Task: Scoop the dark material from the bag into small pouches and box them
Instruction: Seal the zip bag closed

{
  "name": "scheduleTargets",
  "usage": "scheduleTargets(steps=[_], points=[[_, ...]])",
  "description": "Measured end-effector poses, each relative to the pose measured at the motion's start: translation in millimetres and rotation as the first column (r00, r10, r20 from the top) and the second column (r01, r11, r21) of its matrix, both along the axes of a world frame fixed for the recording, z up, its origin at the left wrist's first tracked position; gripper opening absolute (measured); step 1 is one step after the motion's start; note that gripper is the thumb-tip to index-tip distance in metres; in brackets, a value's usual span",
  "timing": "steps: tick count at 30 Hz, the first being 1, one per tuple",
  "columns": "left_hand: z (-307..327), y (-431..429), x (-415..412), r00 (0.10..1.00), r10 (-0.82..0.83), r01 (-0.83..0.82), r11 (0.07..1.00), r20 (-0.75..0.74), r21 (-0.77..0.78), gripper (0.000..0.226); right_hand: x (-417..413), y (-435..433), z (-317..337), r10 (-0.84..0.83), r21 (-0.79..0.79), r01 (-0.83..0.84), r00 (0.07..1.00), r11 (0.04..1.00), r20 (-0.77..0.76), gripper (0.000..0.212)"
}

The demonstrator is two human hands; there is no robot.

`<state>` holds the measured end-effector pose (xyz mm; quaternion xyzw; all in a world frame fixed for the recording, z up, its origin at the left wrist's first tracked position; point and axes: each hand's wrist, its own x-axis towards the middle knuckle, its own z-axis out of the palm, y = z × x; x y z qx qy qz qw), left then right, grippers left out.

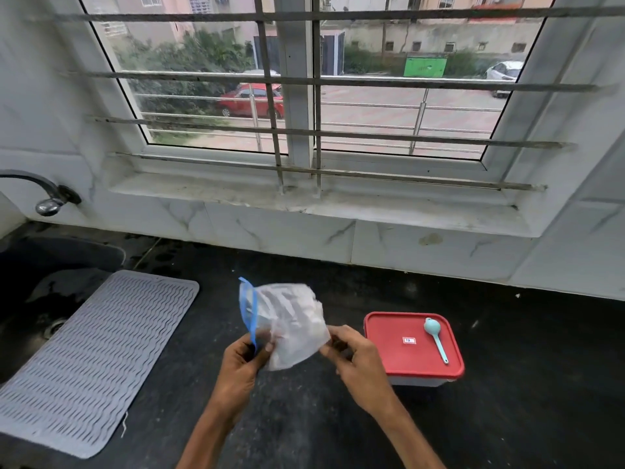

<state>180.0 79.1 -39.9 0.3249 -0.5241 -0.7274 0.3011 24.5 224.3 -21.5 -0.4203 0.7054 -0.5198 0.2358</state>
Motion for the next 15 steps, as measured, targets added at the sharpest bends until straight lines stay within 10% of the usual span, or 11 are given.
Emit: scheduleTargets(steps=[2,6,10,15], points=[[1.9,7.4,-5.0,1.0,0.021,-0.021,1.0,0.021,0.011,0.036,3.3,-2.1,-3.0,-0.064,0.004,0.065,0.993,0.998,-0.099,0.012],[0.2,-19.2,9.7,0.938,0.346,-0.342,0.929,-0.002,0.139,0.012,-16.8,14.7,-0.7,-0.226,-0.042,0.243,0.81,0.969,-0.541,0.033],[1.0,-48.2,36.5,0.903,0.429,-0.428,0.891,0.028,0.153,0.027,-38.9,32.0,11.1,-0.447,-0.213,0.395,0.825,0.894,-0.347,0.024],[25.2,-31.1,18.6,0.984,0.171,-0.158,0.964,-0.044,0.214,0.022,-31.6,3.3,26.4,-0.14,-0.12,0.137,0.99,0.983,-0.021,0.027]])
